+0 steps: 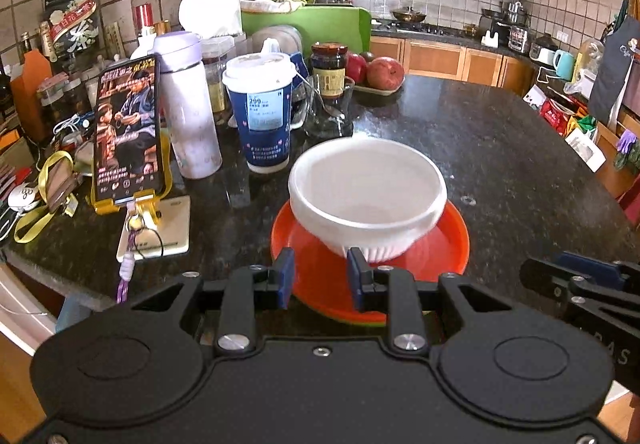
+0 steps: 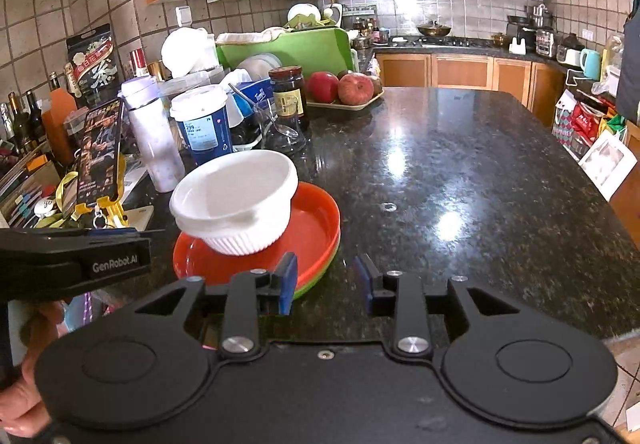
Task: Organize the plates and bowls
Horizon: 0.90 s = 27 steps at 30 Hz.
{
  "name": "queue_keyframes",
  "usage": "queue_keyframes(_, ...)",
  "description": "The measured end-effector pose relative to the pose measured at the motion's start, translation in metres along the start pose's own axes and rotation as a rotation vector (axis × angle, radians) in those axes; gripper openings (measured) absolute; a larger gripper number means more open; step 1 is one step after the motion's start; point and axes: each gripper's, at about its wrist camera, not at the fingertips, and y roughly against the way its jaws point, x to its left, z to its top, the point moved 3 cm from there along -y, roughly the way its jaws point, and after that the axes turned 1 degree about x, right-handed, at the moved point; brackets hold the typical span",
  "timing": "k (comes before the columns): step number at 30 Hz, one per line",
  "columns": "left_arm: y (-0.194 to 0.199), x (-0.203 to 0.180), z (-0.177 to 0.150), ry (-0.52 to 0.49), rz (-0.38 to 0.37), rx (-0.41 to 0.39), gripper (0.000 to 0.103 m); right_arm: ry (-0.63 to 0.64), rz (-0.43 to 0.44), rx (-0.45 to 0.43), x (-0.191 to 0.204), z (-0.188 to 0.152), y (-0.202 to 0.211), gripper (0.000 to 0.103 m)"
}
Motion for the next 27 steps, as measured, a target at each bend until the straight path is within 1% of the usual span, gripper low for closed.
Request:
queue_keyframes(7, 0.009, -0.008, -0.009, -0.01, -0.007, 0.005, 0.037, -0.005, -0.006, -0.009, 0.0, -0.009, 0.012, 0.034)
queue_keyframes(13, 0.01, -0.011, -0.012, -0.018, -0.027, 0.008, 0.037, -0.015, -0.014, -0.022, -0.002, -0.013, 0.018, 0.034)
queue_keyframes(27, 0.007, -0.015, -0.012, -0.033, -0.043, 0.007, 0.037, -0.019, -0.02, -0.026, -0.004, -0.014, 0.018, 0.034)
